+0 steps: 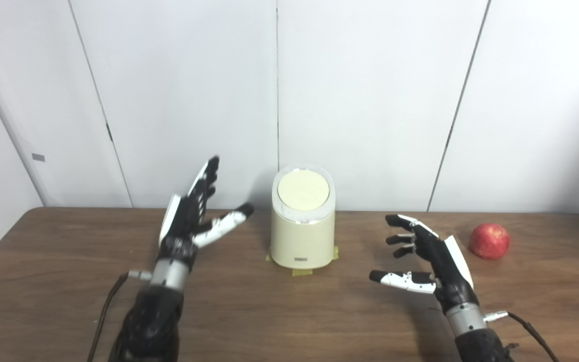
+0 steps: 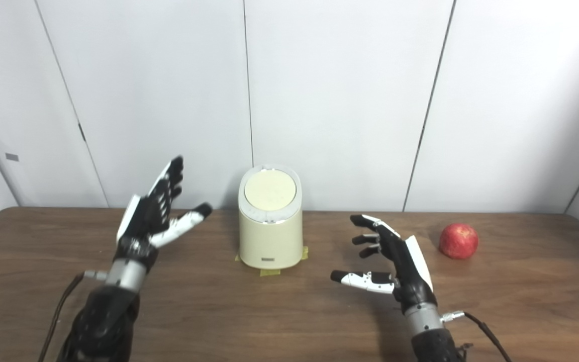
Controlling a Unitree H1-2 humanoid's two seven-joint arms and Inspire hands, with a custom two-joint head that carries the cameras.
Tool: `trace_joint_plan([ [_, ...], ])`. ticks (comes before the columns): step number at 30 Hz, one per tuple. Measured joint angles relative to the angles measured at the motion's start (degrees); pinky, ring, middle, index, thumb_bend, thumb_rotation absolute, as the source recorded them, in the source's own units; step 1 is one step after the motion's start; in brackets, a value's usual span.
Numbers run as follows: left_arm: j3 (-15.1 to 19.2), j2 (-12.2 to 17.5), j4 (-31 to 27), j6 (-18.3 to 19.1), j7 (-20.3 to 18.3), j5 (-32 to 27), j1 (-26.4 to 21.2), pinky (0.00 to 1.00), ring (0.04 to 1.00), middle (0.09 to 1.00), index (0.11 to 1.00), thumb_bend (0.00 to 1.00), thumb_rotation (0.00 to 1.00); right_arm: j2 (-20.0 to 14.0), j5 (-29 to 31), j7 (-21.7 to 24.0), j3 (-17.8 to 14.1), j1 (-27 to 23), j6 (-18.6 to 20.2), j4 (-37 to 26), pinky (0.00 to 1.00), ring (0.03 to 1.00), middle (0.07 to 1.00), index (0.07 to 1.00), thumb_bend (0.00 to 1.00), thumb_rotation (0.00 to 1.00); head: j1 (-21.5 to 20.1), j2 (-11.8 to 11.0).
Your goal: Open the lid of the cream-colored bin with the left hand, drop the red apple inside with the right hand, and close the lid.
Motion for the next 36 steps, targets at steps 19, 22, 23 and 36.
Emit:
trace_joint_plan([
  [19, -7.9, -0.3, 14.3, 3.7, 7.4, 17.2, -14.3, 0.86, 1.0, 1.0, 1.0, 0.94, 0.3, 0.7, -0.7, -0.1, 0.3, -0.1, 0.3, -1.3, 0.52, 0.652, 0.794, 0.759, 0.85, 0.22, -1.0, 0.1],
  [22, -9.8, -0.7, 14.9, 4.4, 7.7, 19.9, -14.9, 0.84, 1.0, 1.0, 1.0, 0.92, 0.31, 0.9, -0.7, -0.1, 0.2, 0.0, 0.7, -1.3, 0.51, 0.654, 0.799, 0.763, 0.83, 0.21, -1.2, 0.1],
  [23, -10.4, -0.8, 15.0, 5.0, 7.8, 20.9, -15.1, 0.84, 1.0, 1.0, 1.0, 0.92, 0.32, 0.9, -0.7, -0.1, 0.2, 0.0, 0.8, -1.3, 0.51, 0.65, 0.796, 0.762, 0.83, 0.21, -1.3, 0.1],
  [36, -15.1, -0.7, 21.4, 6.4, 10.0, 27.6, -16.6, 0.94, 1.0, 1.0, 1.0, 0.95, 0.31, 1.4, -0.3, -0.1, 0.2, 0.3, 2.4, -2.5, 0.49, 0.643, 0.795, 0.759, 0.83, 0.21, -1.8, 0.3],
])
